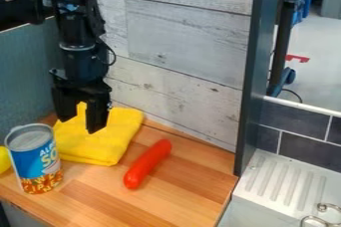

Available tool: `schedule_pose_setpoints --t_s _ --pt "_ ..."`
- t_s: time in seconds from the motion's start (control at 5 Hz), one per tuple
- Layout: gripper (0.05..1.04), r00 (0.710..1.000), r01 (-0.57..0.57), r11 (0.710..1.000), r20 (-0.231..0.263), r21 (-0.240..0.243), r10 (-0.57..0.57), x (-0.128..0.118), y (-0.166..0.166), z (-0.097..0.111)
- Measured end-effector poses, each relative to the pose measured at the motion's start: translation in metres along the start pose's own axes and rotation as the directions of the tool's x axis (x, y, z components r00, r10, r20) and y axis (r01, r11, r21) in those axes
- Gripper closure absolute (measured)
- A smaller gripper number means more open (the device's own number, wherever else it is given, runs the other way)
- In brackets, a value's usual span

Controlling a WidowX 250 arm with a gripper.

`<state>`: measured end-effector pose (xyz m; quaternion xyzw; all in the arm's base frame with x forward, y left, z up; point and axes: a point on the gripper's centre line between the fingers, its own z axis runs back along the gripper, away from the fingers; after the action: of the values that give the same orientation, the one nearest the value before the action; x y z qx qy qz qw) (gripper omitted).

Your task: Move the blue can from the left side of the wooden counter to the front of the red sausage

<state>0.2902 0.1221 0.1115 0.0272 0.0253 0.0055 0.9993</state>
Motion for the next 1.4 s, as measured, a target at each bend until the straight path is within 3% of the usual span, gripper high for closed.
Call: schedule_pose_setpoints --t_s 0.2,0.4,0.6,0.8,1.0,1.2,1.4 --pt "0.076 0.999 0.002 1.000 -0.034 -0.014 -0.002 -0.001 -0.001 -0.010" --pt "0.076 0.999 -0.002 0.999 -0.044 -0.046 0.000 -0.004 0.005 -0.003" --pt "0.076 0.998 -0.043 0.998 -0.050 -0.038 0.041 -0.006 0.029 0.006" --pt "0.076 0.988 -0.117 0.993 -0.096 0.029 0.119 -0.012 0.054 0.009" --pt "0.076 0.978 -0.173 0.983 -0.105 0.061 0.179 -0.028 0.085 0.012" --pt "0.076 0.980 -0.142 0.986 -0.131 0.083 0.152 -0.036 0.104 0.012" --pt "0.076 0.984 -0.084 0.994 -0.151 0.074 0.094 -0.035 0.115 0.008"
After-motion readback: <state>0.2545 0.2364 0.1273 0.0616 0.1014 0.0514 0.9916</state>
